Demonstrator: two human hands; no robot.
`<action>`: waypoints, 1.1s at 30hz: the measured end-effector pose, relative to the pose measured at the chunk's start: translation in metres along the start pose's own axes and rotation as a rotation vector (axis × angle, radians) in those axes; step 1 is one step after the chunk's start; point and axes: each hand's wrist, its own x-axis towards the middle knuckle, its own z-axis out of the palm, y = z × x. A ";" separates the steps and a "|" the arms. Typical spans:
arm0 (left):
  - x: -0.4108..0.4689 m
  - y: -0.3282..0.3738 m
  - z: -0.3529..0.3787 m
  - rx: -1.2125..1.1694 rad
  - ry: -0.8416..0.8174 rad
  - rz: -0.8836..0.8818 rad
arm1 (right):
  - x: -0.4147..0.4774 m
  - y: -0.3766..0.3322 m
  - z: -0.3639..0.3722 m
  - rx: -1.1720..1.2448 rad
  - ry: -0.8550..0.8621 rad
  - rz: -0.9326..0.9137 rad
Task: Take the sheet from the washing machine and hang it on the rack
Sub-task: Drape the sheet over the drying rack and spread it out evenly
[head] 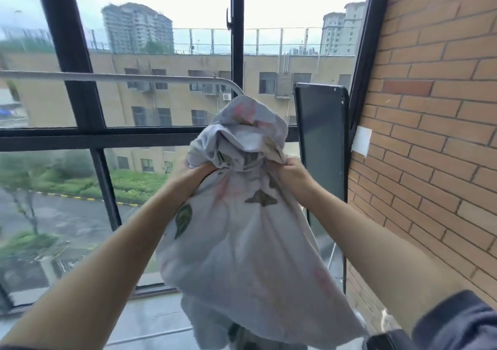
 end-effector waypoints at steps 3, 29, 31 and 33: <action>0.017 0.036 -0.010 0.034 0.045 0.055 | 0.021 -0.028 0.000 -0.001 -0.016 -0.035; 0.144 0.233 -0.125 -0.198 -0.012 0.386 | 0.178 -0.248 0.150 0.026 0.041 -0.661; 0.147 0.200 -0.136 -0.052 -0.142 0.311 | 0.188 -0.253 0.159 -0.030 0.067 -0.686; 0.139 0.170 -0.143 0.047 -0.322 0.259 | 0.200 -0.256 0.168 -0.088 0.103 -0.701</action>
